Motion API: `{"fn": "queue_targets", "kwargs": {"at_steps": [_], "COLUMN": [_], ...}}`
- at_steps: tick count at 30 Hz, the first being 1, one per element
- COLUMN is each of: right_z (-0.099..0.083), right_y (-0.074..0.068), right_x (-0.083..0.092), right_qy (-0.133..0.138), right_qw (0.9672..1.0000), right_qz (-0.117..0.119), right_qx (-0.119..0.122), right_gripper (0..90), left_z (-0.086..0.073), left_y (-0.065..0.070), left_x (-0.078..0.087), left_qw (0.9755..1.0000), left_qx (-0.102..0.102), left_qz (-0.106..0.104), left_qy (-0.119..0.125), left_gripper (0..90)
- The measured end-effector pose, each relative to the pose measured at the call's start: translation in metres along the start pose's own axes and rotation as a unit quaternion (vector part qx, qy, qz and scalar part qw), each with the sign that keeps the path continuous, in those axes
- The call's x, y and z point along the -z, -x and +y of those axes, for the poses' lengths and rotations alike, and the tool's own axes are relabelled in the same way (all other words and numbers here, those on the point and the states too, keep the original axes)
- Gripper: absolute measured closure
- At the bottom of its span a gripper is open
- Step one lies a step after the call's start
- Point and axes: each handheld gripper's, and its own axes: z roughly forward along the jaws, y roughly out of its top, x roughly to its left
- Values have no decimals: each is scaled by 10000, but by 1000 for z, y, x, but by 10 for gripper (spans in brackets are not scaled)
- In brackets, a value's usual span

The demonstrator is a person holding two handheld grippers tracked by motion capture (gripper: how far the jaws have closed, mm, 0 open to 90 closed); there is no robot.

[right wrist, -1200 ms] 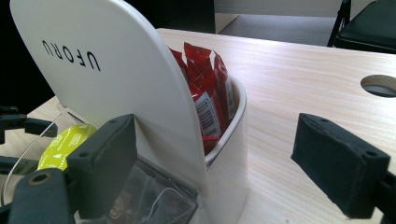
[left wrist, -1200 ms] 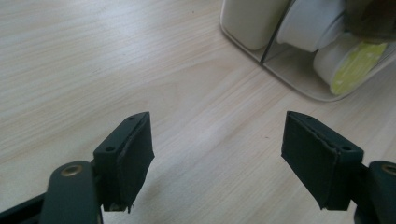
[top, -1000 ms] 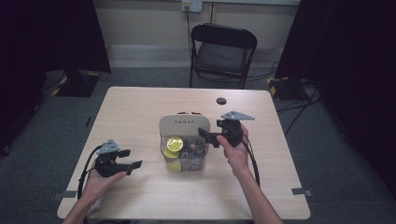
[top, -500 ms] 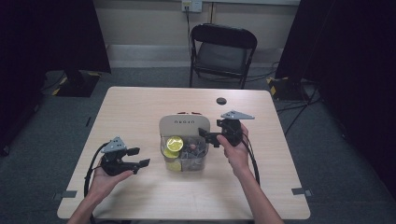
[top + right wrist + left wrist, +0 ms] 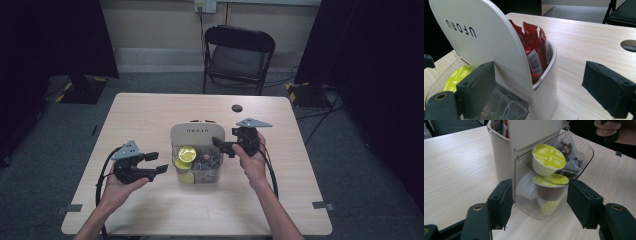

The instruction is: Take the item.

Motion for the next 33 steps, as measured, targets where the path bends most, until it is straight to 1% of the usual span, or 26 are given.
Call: {"fn": "queue_targets", "kwargs": {"at_steps": [5,7,8,9,13,14,15,16,18,19,22,23,24,26,27,28,29,33], "right_z": [0,0,0,0,0,0,0,0,0,0,-1,-1,-1,-1,-1,-1,-1,-1], "right_y": [0,1,1,1,0,0,1,1,1,1,1,1,1,0,0,0,0,-1], "right_x": [0,0,0,-1,-1,-1,-1,-1,-1,-1,-1,-1,-1,-1,-2,-2,-3,-4], "right_qy": [-2,-1,0,-1,-6,-8,-10,-10,-15,-15,-18,-19,-20,-38,-43,-49,-55,-70], "right_qw": [10000,10000,10000,10000,10000,10000,10000,10000,10000,10000,10000,10000,10000,10000,10000,10000,10000,10000], "right_qz": [4,1,1,3,-3,-2,3,3,3,8,14,12,11,0,6,15,23,24], "right_qx": [-7,-9,-10,-12,-6,-9,-12,-12,-9,-1,-1,0,-7,-12,-3,6,-2,14], "right_gripper": [103,100,100,99,99,99,99,99,99,99,99,99,99,99,99,99,99,99], "left_z": [10,14,17,19,26,27,28,28,28,28,27,27,27,27,28,28,28,28], "left_y": [5,7,8,9,13,13,12,13,12,12,12,12,11,11,11,10,11,12], "left_x": [-7,-10,-11,-13,-19,-21,-24,-27,-31,-35,-41,-43,-44,-47,-48,-50,-51,-58], "left_qw": [9999,9998,9997,9996,9992,9990,9990,9991,9990,9991,9992,9992,9994,9996,9996,9995,9995,9995], "left_qx": [-121,-126,-161,-162,-195,-197,-209,-171,-178,-123,-129,-97,-127,-81,-95,-97,-111,-95], "left_qz": [-99,-130,-118,-174,-294,-339,-338,-325,-381,-385,-371,-367,-330,-272,-265,-315,-288,-310], "left_qy": [49,110,107,157,204,208,181,210,119,116,78,85,49,40,5,18,-24,-9], "left_gripper": [384,385,385,399,408,412,409,409,405,394,388,385,384,361,351,352,351,348]}}
